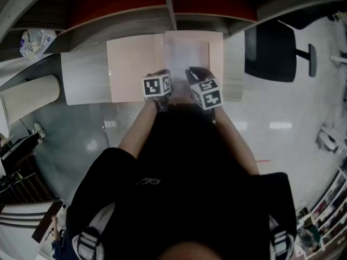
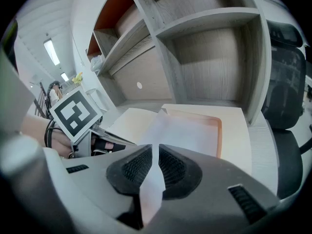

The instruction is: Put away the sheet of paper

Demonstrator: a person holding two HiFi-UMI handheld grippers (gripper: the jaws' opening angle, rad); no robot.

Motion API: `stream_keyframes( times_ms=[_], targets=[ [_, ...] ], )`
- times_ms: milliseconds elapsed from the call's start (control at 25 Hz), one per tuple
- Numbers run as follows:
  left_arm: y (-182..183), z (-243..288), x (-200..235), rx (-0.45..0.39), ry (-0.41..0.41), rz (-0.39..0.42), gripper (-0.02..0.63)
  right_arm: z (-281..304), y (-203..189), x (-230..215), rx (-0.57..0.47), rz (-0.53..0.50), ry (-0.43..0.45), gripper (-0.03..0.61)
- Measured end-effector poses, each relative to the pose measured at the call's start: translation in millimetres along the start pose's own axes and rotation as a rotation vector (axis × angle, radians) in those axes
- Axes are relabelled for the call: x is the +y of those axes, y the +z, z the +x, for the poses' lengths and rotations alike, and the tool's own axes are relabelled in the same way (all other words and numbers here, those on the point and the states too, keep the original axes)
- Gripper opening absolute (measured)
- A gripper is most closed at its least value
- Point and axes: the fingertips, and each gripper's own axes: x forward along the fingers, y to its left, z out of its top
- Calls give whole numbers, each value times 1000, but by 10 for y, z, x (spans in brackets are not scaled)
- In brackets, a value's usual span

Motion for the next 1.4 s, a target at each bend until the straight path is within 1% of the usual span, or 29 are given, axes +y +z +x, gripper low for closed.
stream_keyframes(
  times_ms=[200,760,1160,1200,1280,1400],
  targets=[
    [-28,36,-74,13,6,8,52,-52,0,-70,-7,-7,1,55],
    [-19,71,-190,32,21,59,52,-143,27,-164,-41,37,7,55],
    [30,91,-300,29,0,99,57,-198,-4,-277,-60,46,3,55],
    [41,86,-303,29,-5,100,68,-197,-3,-285,-62,45,4,55],
    [56,70,-297,30,-10,92,131,-194,-3,-286,-64,44,11,55],
    [60,34,-290,25,-3,82,170,-190,-17,-275,-61,38,28,55]
  ],
)
